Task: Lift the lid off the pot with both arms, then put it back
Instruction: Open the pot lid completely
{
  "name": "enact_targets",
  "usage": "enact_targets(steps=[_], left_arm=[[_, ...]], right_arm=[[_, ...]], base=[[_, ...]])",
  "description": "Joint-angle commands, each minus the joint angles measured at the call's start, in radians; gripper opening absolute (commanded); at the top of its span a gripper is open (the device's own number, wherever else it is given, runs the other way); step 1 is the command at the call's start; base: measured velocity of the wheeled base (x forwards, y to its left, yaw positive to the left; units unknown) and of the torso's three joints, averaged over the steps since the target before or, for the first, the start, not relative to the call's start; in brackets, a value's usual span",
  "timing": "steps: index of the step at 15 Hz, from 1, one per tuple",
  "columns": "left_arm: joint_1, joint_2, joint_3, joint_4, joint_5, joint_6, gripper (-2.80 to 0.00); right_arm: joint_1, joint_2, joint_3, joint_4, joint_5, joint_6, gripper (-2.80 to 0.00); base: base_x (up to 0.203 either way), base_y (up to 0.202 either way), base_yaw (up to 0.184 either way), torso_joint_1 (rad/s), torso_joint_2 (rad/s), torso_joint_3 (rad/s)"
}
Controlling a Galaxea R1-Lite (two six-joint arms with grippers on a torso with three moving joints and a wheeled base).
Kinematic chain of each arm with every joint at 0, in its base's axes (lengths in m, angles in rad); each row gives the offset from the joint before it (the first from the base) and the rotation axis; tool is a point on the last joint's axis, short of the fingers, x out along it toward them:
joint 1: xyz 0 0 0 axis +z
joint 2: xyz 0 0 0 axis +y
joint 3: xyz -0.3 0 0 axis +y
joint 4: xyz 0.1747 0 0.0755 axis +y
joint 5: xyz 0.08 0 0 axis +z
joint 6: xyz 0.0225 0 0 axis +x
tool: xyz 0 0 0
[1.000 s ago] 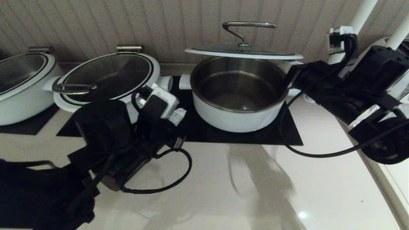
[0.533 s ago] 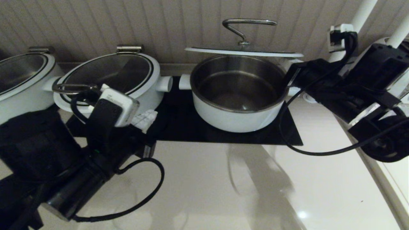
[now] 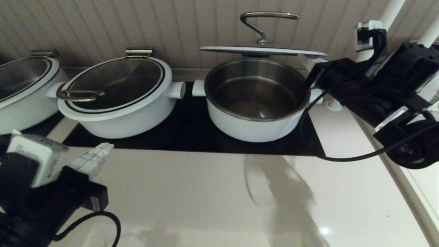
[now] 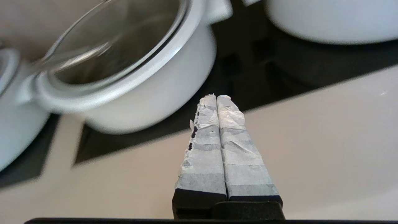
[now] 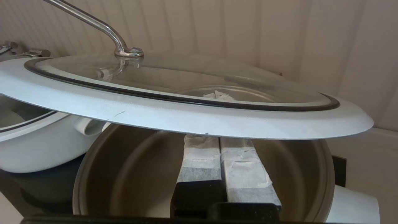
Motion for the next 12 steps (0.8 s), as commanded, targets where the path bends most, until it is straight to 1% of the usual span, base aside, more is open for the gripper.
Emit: enact_targets(steps=[1,2,3,5,6,7,9,10,11,12], left_arm=[[0.0,-0.127,0.046,0.02,0.016,0.003,-2.8],[0.0,-0.194,0.059,0.067,0.024,0.003,-2.8],[0.0,-0.277,0.067,0.137,0.029,0.003,-2.8],[0.001,-0.476,0.064,0.339,0.035,0.003,-2.8],[0.001,-0.594,0.051,0.48,0.036,0.003,-2.8],[0.003,-0.719,0.028,0.649,0.038,0.003,-2.8],[0.018,-0.939,-0.039,1.012,0.044,0.003,-2.8],[0.028,-1.035,-0.084,1.211,0.059,0.003,-2.8],[0.036,-1.102,-0.133,1.39,0.093,0.003,-2.8],[0.044,-1.134,-0.175,1.494,0.16,0.002,-2.8]], right_arm=[[-0.002,0.001,-0.007,-0.007,0.001,0.0,-2.8],[-0.002,0.001,-0.017,-0.007,0.001,0.0,-2.8],[-0.002,0.002,-0.024,-0.006,0.001,0.0,-2.8],[-0.002,0.003,-0.036,-0.002,0.001,0.0,-2.8],[-0.002,0.003,-0.035,-0.003,0.001,0.0,-2.8],[-0.002,0.003,-0.034,-0.004,0.001,0.0,-2.8],[-0.002,0.003,-0.034,-0.004,0.001,0.0,-2.8],[-0.002,0.003,-0.034,-0.004,0.001,0.0,-2.8],[-0.002,0.004,-0.034,-0.004,0.001,0.0,-2.8],[-0.002,0.009,-0.034,-0.005,0.001,0.0,-2.8]], base=[[0.0,0.0,0.0,0.0,0.0,0.0],[0.0,0.0,0.0,0.0,0.0,0.0],[0.0,0.0,0.0,0.0,0.0,0.0],[0.0,0.0,0.0,0.0,0.0,0.0],[0.0,0.0,0.0,0.0,0.0,0.0],[0.0,0.0,0.0,0.0,0.0,0.0],[0.0,0.0,0.0,0.0,0.0,0.0],[0.0,0.0,0.0,0.0,0.0,0.0],[0.0,0.0,0.0,0.0,0.0,0.0],[0.0,0.0,0.0,0.0,0.0,0.0]])
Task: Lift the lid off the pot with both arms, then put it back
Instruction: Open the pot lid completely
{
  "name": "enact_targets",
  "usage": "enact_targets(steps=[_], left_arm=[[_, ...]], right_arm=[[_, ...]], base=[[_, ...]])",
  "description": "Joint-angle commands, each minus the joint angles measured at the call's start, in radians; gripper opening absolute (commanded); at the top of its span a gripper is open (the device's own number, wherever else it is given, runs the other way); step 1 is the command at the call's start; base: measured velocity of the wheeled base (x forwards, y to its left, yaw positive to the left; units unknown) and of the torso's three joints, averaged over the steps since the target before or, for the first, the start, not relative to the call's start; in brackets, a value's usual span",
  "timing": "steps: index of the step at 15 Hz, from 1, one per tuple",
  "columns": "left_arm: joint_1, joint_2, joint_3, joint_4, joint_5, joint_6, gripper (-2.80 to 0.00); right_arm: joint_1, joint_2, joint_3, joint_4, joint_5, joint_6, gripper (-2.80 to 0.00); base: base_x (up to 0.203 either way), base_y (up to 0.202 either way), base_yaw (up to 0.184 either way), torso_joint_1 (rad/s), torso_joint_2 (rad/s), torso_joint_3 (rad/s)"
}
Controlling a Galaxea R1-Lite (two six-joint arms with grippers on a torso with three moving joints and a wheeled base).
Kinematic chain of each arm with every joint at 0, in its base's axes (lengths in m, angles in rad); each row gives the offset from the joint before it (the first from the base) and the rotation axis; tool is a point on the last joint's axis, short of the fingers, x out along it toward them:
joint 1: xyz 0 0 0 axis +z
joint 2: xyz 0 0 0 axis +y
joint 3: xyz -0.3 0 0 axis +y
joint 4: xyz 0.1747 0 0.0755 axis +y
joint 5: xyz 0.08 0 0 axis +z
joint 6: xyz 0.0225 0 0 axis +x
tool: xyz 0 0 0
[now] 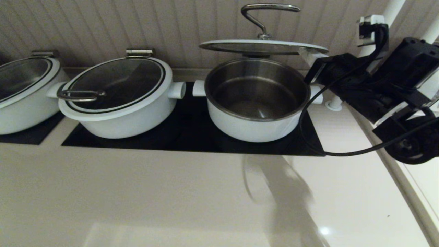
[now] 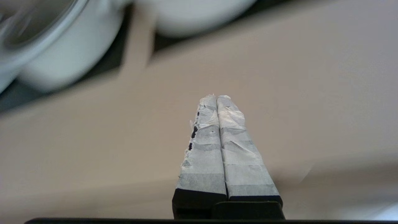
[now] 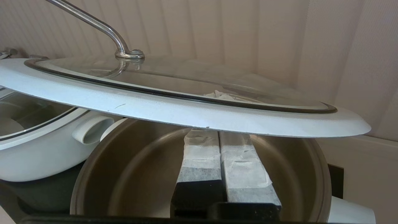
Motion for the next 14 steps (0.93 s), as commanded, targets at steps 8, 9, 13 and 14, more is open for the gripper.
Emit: enact_targets(steps=[8,9,13,14], left_arm=[[0.011,-0.134,0.049,0.26,-0.217,0.037,-2.8],[0.011,-0.134,0.05,0.261,-0.264,0.033,-2.8],[0.009,-0.134,0.052,0.274,-0.334,0.002,-2.8],[0.009,-0.134,0.053,0.274,-0.349,-0.024,-2.8]], right_arm=[[0.001,0.004,0.001,-0.009,0.001,0.001,-2.8],[0.001,0.004,0.001,-0.009,0.001,0.0,-2.8],[0.001,0.004,0.001,-0.009,0.001,-0.001,-2.8],[0.001,0.002,0.001,-0.009,0.001,-0.001,-2.8]], base=[[0.0,0.0,0.0,0.0,0.0,0.0],[0.0,0.0,0.0,0.0,0.0,0.0],[0.0,0.0,0.0,0.0,0.0,0.0],[0.0,0.0,0.0,0.0,0.0,0.0]])
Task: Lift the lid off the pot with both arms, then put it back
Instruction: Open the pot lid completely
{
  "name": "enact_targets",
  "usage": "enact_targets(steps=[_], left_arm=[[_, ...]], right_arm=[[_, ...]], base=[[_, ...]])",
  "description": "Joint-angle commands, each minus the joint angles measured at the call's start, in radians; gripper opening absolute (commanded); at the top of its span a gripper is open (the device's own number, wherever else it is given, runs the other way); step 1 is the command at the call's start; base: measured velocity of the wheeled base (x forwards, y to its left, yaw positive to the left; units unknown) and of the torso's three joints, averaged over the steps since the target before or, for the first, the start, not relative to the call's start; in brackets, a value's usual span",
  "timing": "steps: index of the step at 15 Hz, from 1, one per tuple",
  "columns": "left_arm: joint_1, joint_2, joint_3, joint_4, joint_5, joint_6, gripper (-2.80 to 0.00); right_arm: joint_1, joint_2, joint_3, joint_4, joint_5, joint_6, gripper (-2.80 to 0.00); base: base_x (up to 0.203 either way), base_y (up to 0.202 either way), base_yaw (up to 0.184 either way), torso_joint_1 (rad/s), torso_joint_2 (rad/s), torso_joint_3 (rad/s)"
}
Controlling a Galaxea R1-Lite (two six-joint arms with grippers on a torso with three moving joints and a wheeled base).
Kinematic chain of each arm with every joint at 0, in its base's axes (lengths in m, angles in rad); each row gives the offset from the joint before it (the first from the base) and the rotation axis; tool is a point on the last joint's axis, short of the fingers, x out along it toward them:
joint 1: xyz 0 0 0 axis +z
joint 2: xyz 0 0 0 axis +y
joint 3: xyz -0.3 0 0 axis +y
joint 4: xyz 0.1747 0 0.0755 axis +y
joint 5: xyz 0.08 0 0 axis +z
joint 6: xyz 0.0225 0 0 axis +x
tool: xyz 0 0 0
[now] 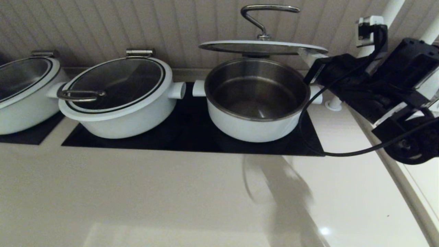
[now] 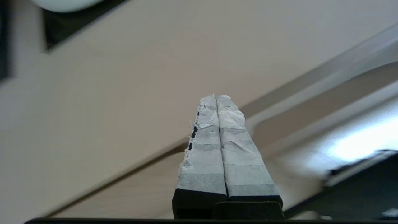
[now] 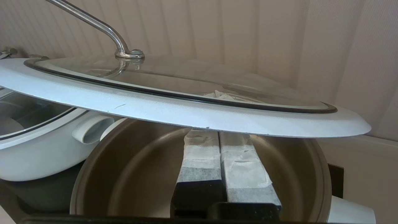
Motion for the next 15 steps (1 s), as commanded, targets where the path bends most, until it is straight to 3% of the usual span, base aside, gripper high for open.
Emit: enact_targets(steps=[1,3,5,8,10,15], left_arm=[[-0.001,-0.001,0.001,0.007,-0.026,-0.031,-2.8],[0.0,-0.001,0.005,0.006,-0.108,-0.054,-2.8],[0.0,-0.001,0.018,0.004,-0.19,-0.172,-2.8],[-0.001,-0.001,0.057,0.003,-0.253,-0.25,-2.8],[-0.001,-0.001,0.058,0.002,-0.288,-0.366,-2.8],[-0.001,-0.001,0.058,0.002,-0.29,-0.36,-2.8]], right_arm=[[0.0,-0.002,0.0,-0.007,0.001,0.0,-2.8],[0.0,-0.003,0.0,-0.005,0.001,0.0,-2.8],[0.0,-0.002,0.0,-0.005,0.001,0.0,-2.8],[0.0,-0.005,0.0,-0.004,0.003,-0.002,-2.8],[0.0,-0.005,0.0,-0.004,0.003,-0.002,-2.8],[0.0,-0.005,-0.002,-0.004,0.003,-0.002,-2.8]], base=[[0.0,0.0,0.0,0.0,0.0,0.0],[0.0,0.0,0.0,0.0,0.0,0.0],[0.0,0.0,0.0,0.0,0.0,0.0],[0.0,0.0,0.0,0.0,0.0,0.0],[0.0,0.0,0.0,0.0,0.0,0.0],[0.0,0.0,0.0,0.0,0.0,0.0]])
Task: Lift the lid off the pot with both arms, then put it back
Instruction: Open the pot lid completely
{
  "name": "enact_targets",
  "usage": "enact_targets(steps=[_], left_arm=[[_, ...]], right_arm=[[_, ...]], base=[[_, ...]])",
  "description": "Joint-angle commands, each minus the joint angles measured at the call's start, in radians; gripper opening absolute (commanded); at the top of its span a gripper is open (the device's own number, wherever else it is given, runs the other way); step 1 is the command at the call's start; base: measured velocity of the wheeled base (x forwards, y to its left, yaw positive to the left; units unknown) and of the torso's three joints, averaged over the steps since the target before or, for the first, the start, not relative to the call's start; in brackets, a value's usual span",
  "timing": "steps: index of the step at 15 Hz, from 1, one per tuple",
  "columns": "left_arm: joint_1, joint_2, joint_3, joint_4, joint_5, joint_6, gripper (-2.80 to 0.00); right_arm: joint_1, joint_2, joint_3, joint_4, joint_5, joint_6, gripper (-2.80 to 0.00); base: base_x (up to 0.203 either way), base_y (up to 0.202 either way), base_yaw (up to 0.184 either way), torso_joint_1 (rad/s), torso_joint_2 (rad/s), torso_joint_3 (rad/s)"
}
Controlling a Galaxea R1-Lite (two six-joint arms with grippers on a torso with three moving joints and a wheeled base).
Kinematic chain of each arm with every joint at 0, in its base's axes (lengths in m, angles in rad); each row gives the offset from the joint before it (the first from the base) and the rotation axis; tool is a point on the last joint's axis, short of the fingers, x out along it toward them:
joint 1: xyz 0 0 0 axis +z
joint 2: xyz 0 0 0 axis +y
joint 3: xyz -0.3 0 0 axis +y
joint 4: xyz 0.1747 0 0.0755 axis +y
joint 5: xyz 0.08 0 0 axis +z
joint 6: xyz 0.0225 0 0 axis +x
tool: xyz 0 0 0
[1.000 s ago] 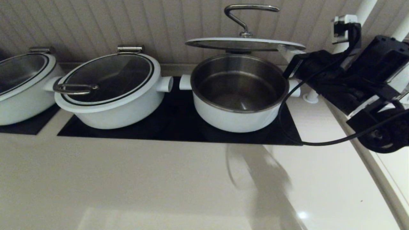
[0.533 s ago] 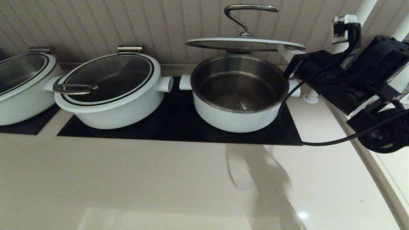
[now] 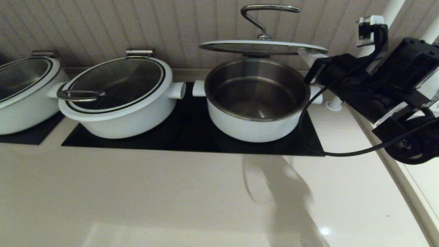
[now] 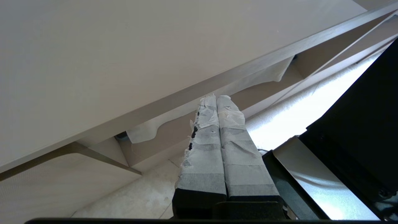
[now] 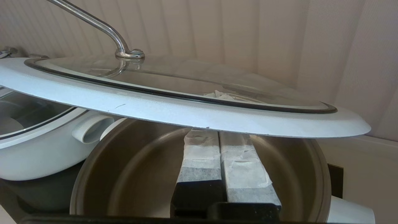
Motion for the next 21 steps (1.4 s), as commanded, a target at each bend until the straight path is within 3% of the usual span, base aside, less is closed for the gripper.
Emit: enact_targets(steps=[1,21], left_arm=[[0.0,0.0,0.0,0.006,-0.002,-0.001,-2.8],[0.0,0.0,0.002,0.003,0.0,-0.003,-2.8]], right_arm=[[0.001,-0.001,-0.002,-0.009,0.001,0.0,-2.8],[-0.006,0.02,-0.097,-0.005,0.015,0.002,-2.8]], base=[[0.0,0.0,0.0,0.0,0.0,0.0],[0.0,0.0,0.0,0.0,0.0,0.0]])
